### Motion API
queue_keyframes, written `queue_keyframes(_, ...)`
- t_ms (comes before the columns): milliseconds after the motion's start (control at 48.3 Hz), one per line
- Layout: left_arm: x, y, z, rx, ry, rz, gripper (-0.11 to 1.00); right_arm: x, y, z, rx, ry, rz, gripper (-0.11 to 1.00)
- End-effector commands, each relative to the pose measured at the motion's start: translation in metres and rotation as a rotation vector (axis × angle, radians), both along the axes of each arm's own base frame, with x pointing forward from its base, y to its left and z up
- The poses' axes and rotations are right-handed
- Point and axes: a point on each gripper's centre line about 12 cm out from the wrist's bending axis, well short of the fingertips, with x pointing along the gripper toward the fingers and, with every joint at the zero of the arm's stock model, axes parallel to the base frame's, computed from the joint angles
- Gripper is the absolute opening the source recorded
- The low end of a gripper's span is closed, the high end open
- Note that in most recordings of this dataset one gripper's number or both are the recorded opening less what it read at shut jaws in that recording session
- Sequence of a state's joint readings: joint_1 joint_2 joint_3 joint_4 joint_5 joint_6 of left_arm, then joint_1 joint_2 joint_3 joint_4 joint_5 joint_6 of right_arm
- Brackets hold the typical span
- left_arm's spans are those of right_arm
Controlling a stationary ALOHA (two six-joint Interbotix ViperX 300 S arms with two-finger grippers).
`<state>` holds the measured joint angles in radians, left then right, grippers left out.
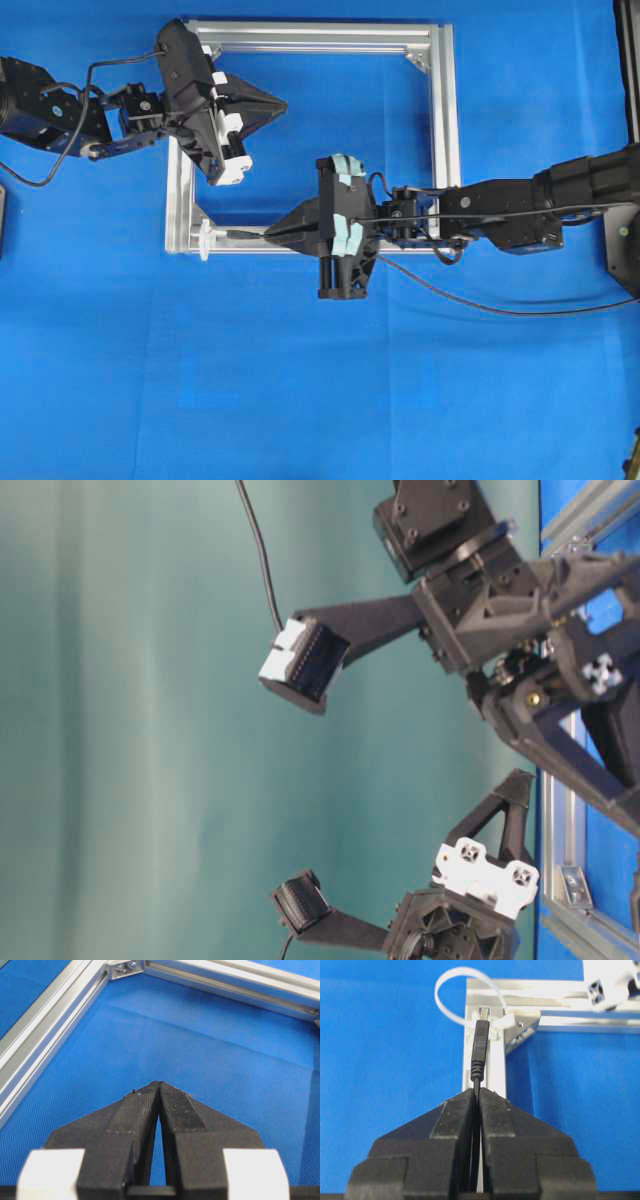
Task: Insert the wire through the string loop located on the left side.
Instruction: 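Carry the cable with the right gripper toward the white zip-tie loop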
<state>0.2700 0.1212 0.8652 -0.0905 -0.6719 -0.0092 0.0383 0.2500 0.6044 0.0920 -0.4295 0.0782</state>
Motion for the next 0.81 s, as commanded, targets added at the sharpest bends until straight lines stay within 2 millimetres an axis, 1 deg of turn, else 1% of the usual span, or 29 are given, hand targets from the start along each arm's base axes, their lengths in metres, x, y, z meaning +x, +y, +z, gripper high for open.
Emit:
queue_keyframes(0, 0.0025, 0.0007, 0.0159, 0.016, -0.05, -0.001, 0.0, 0.0079, 0.001, 0.0141, 0.003, -0.043, 0.001, 0.01)
queue_keyframes(145, 0.0022, 0.0005, 0.0156, 0.016, -0.05, -0.002, 0.0, 0.0104, 0.0011, 0.0136, 0.002, -0.044, 0.002, 0.01)
queue_keyframes(787, 0.0022, 0.0005, 0.0156, 0.016, -0.05, -0.002, 0.0, 0.01, 0.0011, 0.0124, 0.002, -0.041, 0.002, 0.01)
